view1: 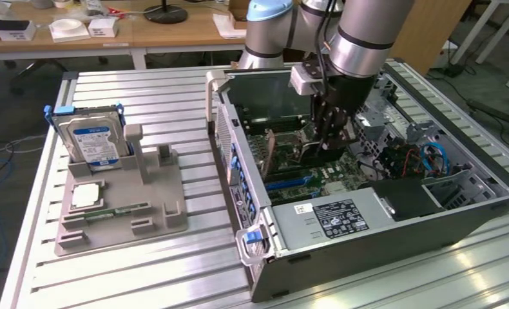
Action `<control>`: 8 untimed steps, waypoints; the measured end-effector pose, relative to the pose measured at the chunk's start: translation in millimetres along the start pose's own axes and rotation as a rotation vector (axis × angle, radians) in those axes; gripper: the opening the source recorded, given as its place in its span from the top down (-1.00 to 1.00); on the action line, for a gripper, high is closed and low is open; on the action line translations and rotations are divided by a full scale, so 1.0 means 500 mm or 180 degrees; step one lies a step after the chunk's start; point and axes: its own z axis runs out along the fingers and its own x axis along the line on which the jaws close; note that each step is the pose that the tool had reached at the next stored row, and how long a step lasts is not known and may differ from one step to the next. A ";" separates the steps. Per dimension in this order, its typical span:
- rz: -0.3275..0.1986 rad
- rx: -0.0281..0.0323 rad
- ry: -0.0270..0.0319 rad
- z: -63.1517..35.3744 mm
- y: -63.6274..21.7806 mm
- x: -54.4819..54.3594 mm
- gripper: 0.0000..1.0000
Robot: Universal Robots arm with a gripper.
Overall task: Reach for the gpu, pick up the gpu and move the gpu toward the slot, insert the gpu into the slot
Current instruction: 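Insert the gpu into the slot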
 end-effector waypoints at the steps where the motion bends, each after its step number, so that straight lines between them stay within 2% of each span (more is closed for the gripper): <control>1: 0.0000 0.0000 0.0001 0.001 0.002 0.003 0.49; 5: -0.0001 0.0000 0.0000 0.005 0.026 0.005 0.49; 8: -0.0001 0.0000 0.0000 0.010 0.030 0.007 0.49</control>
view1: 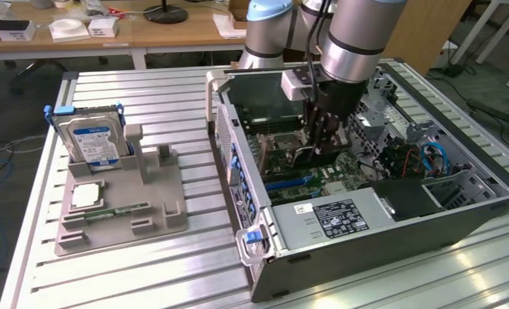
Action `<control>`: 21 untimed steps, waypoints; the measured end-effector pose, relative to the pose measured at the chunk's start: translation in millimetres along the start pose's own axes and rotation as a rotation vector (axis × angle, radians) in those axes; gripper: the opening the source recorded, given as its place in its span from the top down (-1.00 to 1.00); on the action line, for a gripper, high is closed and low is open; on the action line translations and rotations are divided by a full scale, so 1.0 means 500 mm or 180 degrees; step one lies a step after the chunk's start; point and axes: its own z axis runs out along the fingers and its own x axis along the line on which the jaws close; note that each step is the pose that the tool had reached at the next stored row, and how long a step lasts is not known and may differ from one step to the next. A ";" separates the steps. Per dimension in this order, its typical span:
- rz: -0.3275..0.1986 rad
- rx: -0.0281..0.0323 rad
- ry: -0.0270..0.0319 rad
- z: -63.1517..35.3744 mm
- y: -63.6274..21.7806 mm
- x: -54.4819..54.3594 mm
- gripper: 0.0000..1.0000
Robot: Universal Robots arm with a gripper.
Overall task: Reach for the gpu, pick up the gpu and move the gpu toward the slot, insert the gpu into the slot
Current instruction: 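Insert the gpu into the slot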
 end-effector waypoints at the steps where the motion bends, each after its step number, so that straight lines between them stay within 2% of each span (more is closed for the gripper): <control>1: 0.0000 0.0000 0.0001 0.002 0.000 0.002 0.49; 5: 0.0001 0.0000 0.0000 0.011 0.002 0.006 0.49; 15: -0.0001 0.0000 -0.0001 0.023 0.022 0.006 0.49; 21: -0.0001 0.0000 0.0000 0.043 0.027 0.007 0.49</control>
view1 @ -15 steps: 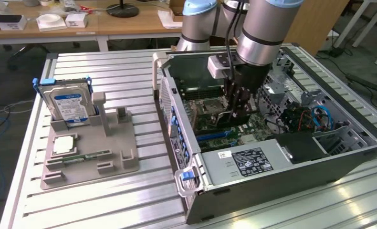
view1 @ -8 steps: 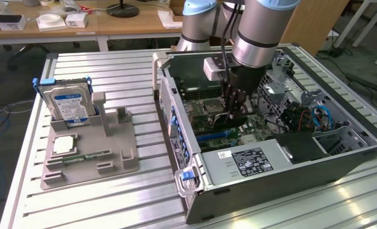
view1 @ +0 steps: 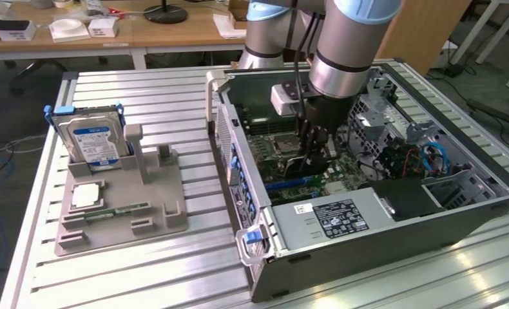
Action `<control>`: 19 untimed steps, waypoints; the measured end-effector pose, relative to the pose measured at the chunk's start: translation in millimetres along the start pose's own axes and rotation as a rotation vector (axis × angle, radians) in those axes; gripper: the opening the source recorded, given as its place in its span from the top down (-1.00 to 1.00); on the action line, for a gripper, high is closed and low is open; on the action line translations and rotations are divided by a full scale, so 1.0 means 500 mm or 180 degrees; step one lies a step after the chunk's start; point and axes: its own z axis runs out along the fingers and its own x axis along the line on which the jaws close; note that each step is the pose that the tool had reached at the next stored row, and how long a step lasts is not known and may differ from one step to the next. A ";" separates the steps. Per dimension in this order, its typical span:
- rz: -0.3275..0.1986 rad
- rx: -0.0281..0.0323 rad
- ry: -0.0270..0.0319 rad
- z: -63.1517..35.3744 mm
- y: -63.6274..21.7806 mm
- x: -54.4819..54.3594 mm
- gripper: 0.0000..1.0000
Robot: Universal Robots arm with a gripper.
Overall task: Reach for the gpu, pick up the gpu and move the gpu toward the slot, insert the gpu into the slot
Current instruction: 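Insert the gpu into the slot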
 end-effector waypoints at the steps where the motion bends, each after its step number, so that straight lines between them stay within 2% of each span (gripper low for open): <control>1: 0.0000 0.0000 0.0000 0.002 0.002 0.000 0.49; 8: 0.0000 0.0000 0.0000 0.008 0.011 0.000 0.49; 19: 0.0000 0.0000 0.0000 0.016 0.014 0.000 0.49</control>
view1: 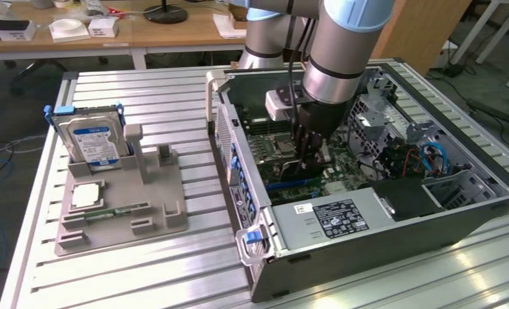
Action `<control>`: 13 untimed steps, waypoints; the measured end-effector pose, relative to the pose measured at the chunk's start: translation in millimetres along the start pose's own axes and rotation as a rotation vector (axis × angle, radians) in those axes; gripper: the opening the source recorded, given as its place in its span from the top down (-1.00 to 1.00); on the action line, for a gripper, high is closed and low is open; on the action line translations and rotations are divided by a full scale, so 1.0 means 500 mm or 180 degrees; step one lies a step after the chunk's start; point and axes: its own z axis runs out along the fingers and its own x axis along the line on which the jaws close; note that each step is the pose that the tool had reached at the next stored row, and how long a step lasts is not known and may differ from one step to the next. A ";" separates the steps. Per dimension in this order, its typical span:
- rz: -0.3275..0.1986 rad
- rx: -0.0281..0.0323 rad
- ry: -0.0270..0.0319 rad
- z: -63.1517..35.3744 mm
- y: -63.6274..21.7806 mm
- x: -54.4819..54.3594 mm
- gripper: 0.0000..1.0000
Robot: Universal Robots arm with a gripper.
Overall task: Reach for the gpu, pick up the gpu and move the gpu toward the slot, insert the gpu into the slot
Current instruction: 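Insert the gpu into the slot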
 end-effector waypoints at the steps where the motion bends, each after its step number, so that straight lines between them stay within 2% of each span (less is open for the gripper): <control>1: 0.0000 0.0000 0.0000 0.001 0.000 0.000 0.49; 13: 0.0000 0.0000 0.0000 0.012 0.001 0.000 0.49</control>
